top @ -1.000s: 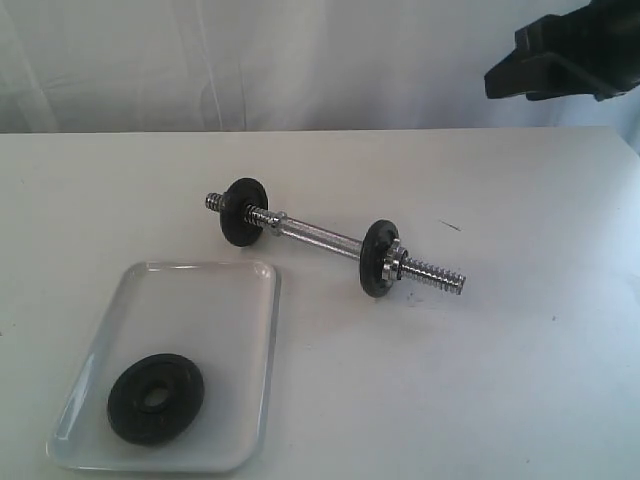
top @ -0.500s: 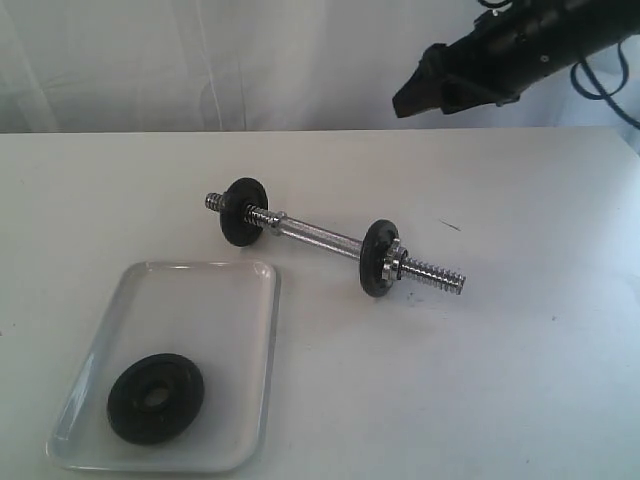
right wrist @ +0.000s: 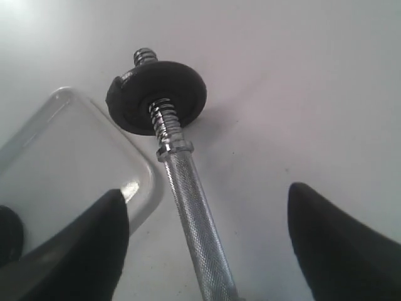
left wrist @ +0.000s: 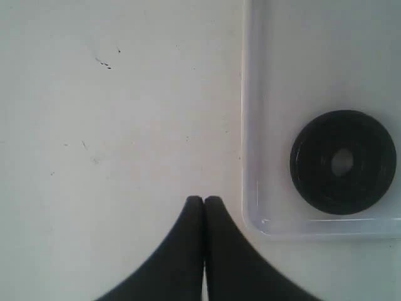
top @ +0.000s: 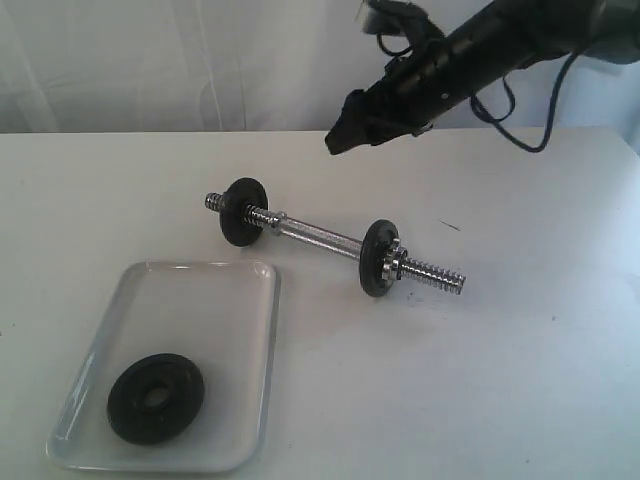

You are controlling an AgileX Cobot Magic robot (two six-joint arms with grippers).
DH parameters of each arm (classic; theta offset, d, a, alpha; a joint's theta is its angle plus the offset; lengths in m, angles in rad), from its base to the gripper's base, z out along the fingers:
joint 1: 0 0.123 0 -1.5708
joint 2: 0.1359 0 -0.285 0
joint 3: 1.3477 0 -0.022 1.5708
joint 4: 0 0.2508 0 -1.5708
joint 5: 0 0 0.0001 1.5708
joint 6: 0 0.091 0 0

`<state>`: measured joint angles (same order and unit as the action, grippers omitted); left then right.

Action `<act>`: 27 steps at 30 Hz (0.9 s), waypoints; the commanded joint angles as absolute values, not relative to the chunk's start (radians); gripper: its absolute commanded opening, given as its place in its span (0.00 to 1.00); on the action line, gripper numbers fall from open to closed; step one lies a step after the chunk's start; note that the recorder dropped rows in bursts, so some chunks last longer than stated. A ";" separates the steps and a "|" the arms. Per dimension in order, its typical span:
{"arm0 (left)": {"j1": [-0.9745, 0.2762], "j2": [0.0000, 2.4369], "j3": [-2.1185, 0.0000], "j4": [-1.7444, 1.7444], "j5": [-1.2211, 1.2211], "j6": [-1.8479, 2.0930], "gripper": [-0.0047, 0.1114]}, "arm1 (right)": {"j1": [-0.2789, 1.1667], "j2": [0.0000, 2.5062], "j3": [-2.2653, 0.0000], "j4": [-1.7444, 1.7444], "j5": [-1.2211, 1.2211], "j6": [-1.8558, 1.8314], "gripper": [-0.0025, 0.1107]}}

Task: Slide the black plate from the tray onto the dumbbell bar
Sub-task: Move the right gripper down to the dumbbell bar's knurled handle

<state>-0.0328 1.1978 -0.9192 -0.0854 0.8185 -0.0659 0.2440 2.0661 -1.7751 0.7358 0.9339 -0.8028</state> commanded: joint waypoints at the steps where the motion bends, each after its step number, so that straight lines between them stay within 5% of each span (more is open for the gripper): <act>1: -0.031 1.196 -0.922 -0.097 0.838 -0.072 0.04 | 0.301 2.117 -1.794 0.726 0.882 -0.919 0.61; 27: -0.031 1.196 -0.920 -0.097 0.840 -0.066 0.04 | 0.411 2.300 -1.794 0.723 0.679 -1.081 0.61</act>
<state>-0.0328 1.1978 -0.9192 -0.0854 0.8229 -0.0659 0.4109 2.2969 -1.7860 0.7212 0.6887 -1.0671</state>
